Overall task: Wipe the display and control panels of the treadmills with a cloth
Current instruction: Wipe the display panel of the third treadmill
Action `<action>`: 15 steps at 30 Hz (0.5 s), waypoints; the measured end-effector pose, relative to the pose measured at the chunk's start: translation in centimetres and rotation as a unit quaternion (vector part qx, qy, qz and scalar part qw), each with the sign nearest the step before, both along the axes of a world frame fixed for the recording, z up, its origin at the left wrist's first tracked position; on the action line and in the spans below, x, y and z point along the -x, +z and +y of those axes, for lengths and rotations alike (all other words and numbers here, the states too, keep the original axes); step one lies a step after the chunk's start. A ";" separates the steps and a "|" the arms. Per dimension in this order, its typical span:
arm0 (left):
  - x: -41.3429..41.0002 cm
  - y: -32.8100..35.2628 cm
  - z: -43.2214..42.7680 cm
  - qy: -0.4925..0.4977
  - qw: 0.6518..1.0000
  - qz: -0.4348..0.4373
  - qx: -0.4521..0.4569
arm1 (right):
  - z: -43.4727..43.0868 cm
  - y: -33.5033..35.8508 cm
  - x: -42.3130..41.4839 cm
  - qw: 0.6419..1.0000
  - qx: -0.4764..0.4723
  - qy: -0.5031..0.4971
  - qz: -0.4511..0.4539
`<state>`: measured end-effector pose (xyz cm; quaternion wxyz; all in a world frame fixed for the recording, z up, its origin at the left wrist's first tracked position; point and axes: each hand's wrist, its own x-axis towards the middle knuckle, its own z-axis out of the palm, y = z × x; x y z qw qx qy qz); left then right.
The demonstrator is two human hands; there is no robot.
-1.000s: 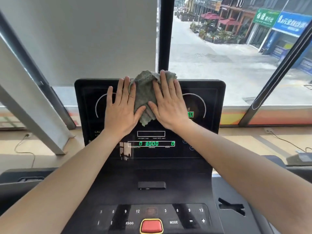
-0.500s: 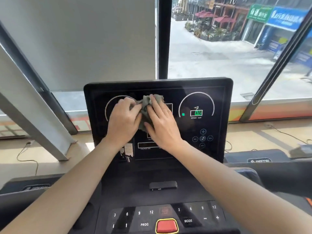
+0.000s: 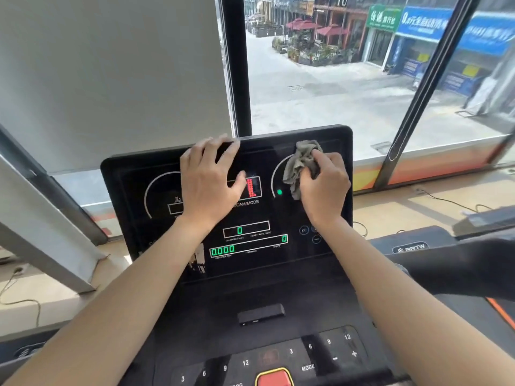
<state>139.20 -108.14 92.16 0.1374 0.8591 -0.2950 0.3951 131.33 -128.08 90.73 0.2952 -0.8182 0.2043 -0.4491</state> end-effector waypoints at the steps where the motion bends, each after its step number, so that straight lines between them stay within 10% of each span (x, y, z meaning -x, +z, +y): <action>1: -0.2 -0.2 0.0 0.006 1.000 -0.004 -0.008 | 0.1 0.1 -0.1 1.000 0.009 0.003 0.004; 10: -0.3 -0.9 0.1 0.008 1.000 -0.023 0.009 | 3.5 -2.0 -1.2 0.978 0.183 0.093 -0.023; 15: -0.4 -1.4 -0.1 0.017 1.000 -0.020 0.003 | -0.6 -2.8 -0.4 0.992 0.106 0.036 -0.055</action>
